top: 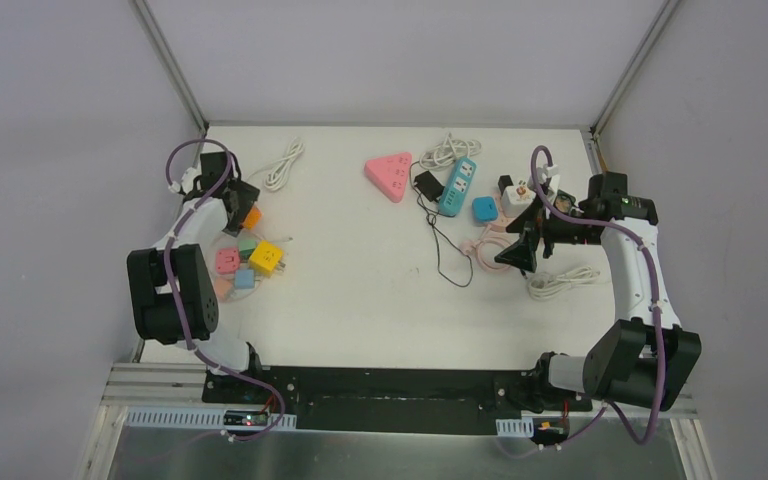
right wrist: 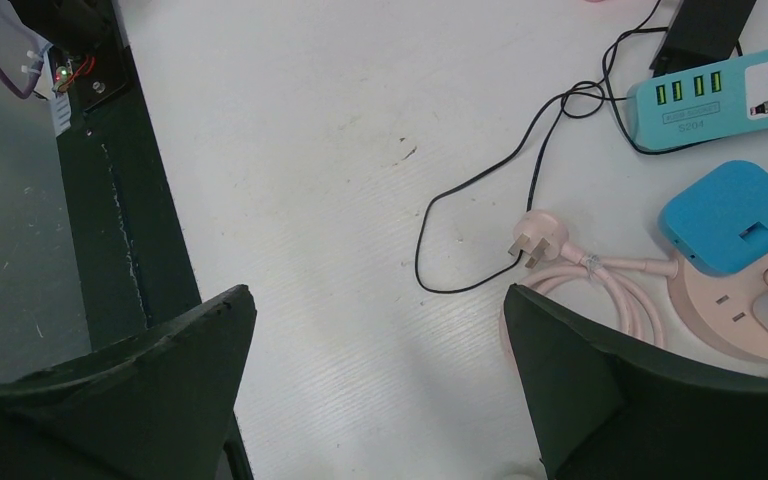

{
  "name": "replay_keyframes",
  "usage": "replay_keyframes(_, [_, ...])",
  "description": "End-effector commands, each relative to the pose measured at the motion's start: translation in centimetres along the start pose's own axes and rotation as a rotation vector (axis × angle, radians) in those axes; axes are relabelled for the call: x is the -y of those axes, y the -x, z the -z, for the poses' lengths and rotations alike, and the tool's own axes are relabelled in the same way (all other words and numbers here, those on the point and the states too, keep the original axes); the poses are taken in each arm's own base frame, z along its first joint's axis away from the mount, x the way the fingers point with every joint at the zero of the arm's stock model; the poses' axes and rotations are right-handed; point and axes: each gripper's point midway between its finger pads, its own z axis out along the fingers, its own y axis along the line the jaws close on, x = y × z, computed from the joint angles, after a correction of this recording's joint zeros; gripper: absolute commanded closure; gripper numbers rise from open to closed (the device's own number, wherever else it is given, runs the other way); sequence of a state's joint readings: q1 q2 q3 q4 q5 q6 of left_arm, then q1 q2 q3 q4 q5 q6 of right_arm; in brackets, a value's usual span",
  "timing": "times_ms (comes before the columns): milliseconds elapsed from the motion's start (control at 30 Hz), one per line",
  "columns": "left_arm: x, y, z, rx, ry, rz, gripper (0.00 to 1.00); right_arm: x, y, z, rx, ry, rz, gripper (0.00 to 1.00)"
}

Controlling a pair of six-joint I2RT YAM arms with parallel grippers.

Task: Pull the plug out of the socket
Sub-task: Place the socket at the center of the board, then reset both arms

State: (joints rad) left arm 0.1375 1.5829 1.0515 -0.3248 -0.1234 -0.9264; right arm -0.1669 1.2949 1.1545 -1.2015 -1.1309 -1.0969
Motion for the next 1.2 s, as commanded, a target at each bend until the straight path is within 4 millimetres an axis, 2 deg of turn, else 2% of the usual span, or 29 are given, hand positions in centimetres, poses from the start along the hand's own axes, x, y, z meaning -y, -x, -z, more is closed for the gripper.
replay_keyframes(0, [0.5, 0.7, 2.3, 0.008, -0.022, 0.004, 0.29, -0.1, 0.9, 0.3, 0.034, -0.005, 0.022, 0.00])
replay_keyframes(333, [2.0, 1.6, 5.4, 0.027, -0.112, -0.033, 0.28, -0.3, 1.1, 0.5, 0.043, -0.007, 0.022, 0.00])
replay_keyframes(433, [3.3, 1.5, 6.7, 0.011, -0.187, -0.069, 0.29, -0.4, 1.1, 0.6, 0.043, -0.009, 0.020, 0.00])
replay_keyframes(500, [5.2, 0.9, 8.2, -0.024, -0.312, -0.124, 0.30, -0.4, 0.8, 0.6, 0.035, -0.010, 0.020, 0.00])
replay_keyframes(600, [9.9, -1.4, 12.5, -0.097, -0.664, -0.274, 0.30, -0.4, 0.7, 0.8, 0.023, -0.023, 0.029, 0.00])
replay_keyframes(733, [14.0, -5.5, 19.4, -0.100, -0.962, -0.495, 0.28, -0.2, 0.8, 1.3, 0.018, -0.052, 0.040, 0.00])
replay_keyframes(800, [15.4, -8.1, 22.6, -0.094, -1.062, -0.640, 0.18, 0.1, 0.9, 1.8, 0.013, -0.077, 0.044, 0.00])
replay_keyframes(833, [15.9, -9.7, 24.6, -0.091, -1.127, -0.716, 0.05, 0.3, 0.8, 2.1, 0.009, -0.093, 0.043, 0.00])
replay_keyframes(900, [16.5, -12.6, 28.0, -0.038, -1.207, -0.860, 0.01, 0.4, 0.8, 2.8, 0.008, -0.127, 0.044, 0.00])
replay_keyframes(1000, [16.6, -14.6, 30.6, 0.074, -1.213, -0.989, 0.01, 0.8, 0.8, 4.2, 0.022, -0.195, 0.038, 0.00])
replay_keyframes(1067, [16.7, -15.2, 31.3, 0.113, -1.212, -1.028, 0.01, 0.9, 1.2, 5.2, 0.043, -0.242, 0.034, 0.00])
replay_keyframes(1167, [17.0, -15.0, 31.6, 0.175, -1.214, -1.046, 0.01, 0.8, 1.9, 6.6, 0.064, -0.306, 0.041, 0.00])
